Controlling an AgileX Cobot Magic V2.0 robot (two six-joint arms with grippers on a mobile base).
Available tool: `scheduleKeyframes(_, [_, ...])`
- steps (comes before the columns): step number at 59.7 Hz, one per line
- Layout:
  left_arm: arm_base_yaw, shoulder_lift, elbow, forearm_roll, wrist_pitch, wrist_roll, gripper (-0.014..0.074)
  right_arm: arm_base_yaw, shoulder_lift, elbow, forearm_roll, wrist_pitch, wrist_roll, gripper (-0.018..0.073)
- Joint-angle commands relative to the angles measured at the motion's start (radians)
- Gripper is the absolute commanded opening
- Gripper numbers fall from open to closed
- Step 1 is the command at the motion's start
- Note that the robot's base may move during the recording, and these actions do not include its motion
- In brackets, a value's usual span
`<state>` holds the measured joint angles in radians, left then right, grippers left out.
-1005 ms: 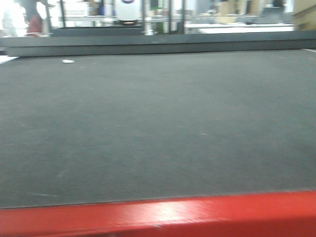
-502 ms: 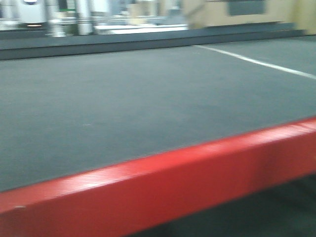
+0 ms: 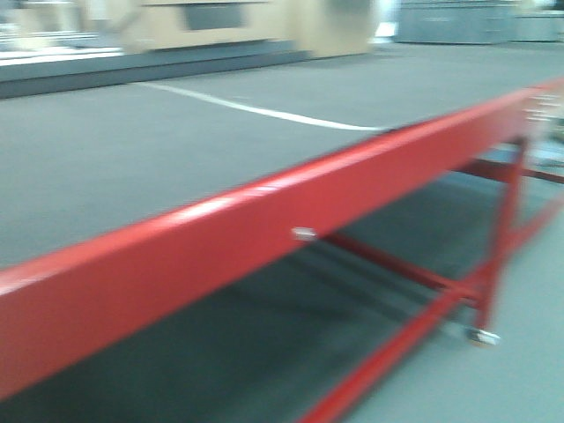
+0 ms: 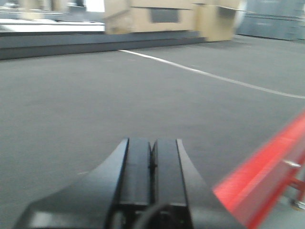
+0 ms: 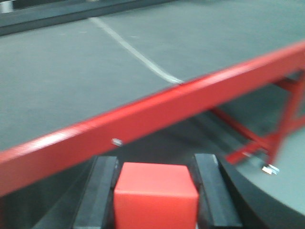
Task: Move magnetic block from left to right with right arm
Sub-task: 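Drive the base away from the table holding the cube in the right gripper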
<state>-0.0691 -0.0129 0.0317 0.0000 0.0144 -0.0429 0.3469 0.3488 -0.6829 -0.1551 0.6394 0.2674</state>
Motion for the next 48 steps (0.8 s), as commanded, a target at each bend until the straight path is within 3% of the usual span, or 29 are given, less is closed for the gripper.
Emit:
scheduleKeyframes(1, [-0.003,-0.014,0.010,0.000,-0.090,-0.004,-0.0116,-0.003,0.008,-0.027,-0.013,-0.080,-0.010,0.0120])
scheduleKeyframes(48, [-0.003,-0.014,0.010,0.000,-0.090,-0.004,-0.0116,-0.003,0.008,-0.027,-0.013,-0.080,-0.010,0.0120])
